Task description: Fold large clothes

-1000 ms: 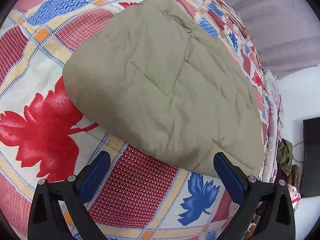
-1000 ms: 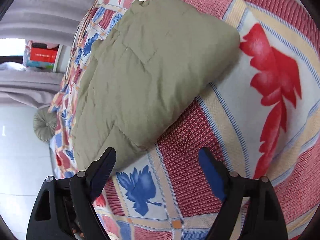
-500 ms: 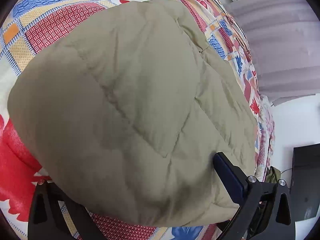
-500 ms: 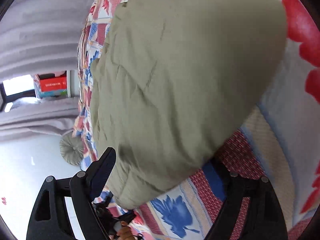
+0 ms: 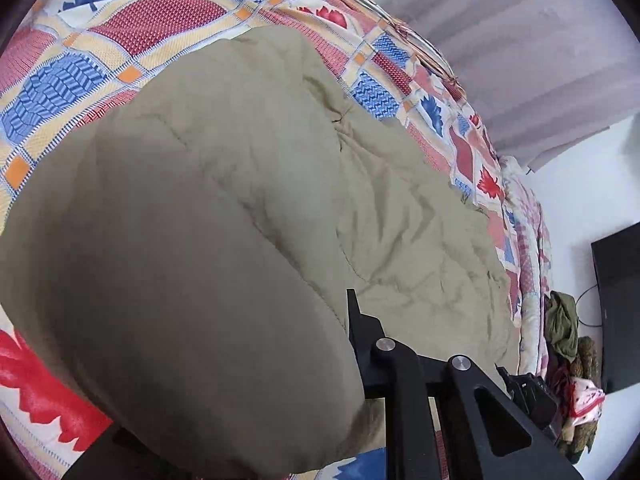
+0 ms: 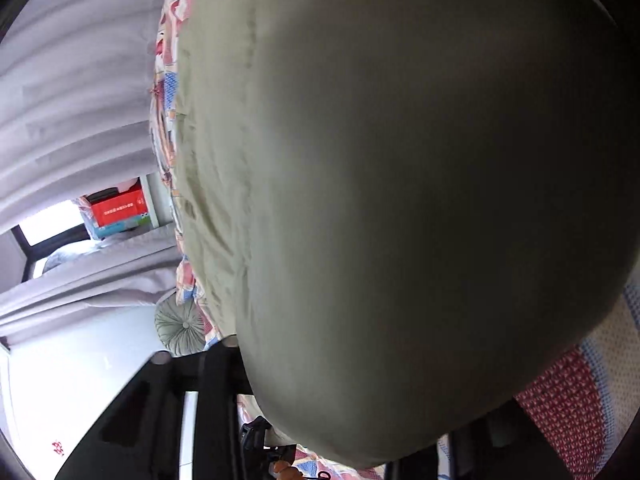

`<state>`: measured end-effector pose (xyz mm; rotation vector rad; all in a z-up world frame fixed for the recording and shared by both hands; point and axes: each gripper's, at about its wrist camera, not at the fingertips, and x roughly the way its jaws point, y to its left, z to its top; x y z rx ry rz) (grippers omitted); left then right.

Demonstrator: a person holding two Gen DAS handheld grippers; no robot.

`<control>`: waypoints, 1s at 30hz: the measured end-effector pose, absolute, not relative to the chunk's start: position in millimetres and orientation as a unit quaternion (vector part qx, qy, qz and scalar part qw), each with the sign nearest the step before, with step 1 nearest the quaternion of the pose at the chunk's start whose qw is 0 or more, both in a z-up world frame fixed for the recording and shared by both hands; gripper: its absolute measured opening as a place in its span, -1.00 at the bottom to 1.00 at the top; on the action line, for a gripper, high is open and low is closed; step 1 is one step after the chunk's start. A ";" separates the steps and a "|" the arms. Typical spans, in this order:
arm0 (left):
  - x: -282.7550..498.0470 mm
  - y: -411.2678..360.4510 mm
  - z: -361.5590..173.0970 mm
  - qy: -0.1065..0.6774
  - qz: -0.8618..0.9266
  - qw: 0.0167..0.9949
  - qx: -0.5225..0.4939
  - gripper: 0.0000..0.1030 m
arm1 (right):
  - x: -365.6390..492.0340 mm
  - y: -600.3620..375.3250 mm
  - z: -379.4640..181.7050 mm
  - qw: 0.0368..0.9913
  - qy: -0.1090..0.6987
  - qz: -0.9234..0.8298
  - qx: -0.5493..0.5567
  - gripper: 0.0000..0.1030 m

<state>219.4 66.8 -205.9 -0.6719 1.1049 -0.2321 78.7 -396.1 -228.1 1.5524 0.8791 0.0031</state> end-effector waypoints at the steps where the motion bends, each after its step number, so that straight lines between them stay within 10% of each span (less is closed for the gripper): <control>1: 214.4 68.2 -200.4 0.512 -0.112 0.793 -0.310 -0.60 | 76.8 -395.5 -223.1 0.633 0.383 0.007 0.672 -0.52; 23: 22.2 107.0 -216.4 0.603 -0.140 0.731 -0.289 -0.57 | -87.3 -361.1 -212.9 0.604 0.439 0.017 0.665 -0.52; 27: 17.8 110.9 -217.0 0.618 -0.105 0.732 -0.265 0.05 | -85.7 -359.5 -221.8 0.600 0.444 0.005 0.665 -0.41; 30: 7.6 124.3 -210.4 0.625 -0.086 0.733 -0.254 0.09 | -79.9 -358.3 -216.0 0.602 0.455 -0.004 0.656 -0.29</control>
